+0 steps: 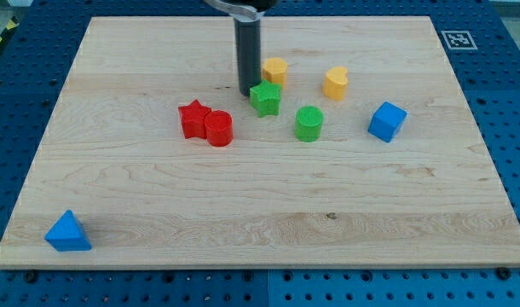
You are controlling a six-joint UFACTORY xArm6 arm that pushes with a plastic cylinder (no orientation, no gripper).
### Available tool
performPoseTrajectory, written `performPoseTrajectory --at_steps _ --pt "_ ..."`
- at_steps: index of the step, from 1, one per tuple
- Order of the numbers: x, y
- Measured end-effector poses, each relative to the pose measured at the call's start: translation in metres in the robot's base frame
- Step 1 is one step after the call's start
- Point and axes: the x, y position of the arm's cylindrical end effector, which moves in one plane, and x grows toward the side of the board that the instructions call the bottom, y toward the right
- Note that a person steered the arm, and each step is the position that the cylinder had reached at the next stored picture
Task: Move the green star along with red circle towards bottom left
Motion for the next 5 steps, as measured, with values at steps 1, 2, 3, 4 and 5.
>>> performPoseTrajectory --at_steps 1,2,3,4,5 --pt "0.0 0.001" --pt "-0.005 0.039" --pt "-0.005 0.083" --pt "0.004 0.089" --pt "0.015 0.067"
